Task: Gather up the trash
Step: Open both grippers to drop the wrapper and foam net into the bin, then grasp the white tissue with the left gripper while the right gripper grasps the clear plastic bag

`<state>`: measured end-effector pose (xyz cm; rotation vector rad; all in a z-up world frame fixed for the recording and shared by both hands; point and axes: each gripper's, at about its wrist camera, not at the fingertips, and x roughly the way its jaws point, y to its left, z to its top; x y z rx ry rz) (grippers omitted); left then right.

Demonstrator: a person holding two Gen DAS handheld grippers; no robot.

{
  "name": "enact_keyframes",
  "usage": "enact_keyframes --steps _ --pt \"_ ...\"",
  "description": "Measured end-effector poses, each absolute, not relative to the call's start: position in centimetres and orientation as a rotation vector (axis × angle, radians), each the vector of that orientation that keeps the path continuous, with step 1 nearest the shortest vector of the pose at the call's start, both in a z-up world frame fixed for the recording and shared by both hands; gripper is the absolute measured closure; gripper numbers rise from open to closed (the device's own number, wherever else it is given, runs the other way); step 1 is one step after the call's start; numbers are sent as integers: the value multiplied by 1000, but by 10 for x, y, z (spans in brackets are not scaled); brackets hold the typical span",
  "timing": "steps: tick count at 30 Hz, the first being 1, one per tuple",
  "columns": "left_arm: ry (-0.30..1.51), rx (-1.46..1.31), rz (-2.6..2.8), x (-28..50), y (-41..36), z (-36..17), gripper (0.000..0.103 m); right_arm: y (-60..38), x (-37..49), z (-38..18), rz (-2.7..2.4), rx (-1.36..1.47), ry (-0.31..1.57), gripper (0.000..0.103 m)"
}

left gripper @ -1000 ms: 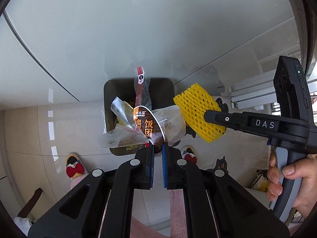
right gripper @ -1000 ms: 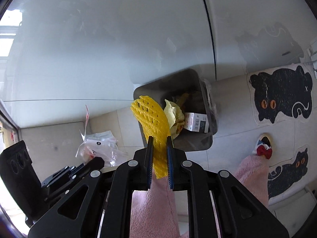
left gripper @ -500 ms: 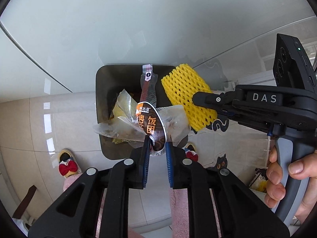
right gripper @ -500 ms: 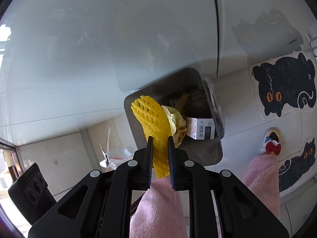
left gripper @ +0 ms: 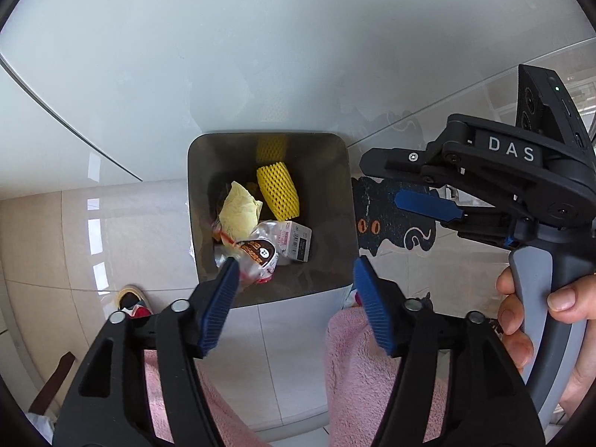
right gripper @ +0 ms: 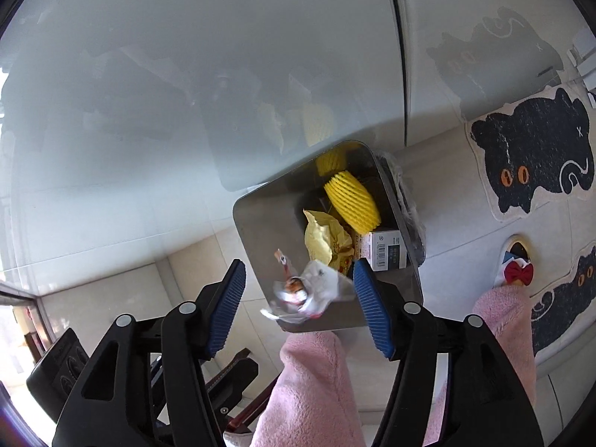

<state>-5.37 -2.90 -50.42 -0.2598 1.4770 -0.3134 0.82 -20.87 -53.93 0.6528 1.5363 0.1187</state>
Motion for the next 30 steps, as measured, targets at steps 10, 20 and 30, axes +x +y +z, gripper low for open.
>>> enact_keyframes --steps 10,20,30 --pt "1445 -256 -301 -52 -20 -474 8 -229 3 -504 97 709 1523 4" --pt "1310 -248 -295 -52 -6 -370 8 -242 -8 -389 191 576 1395 3" --pt "1069 -208 -284 -40 4 -245 8 -262 -7 -249 209 389 1132 3"
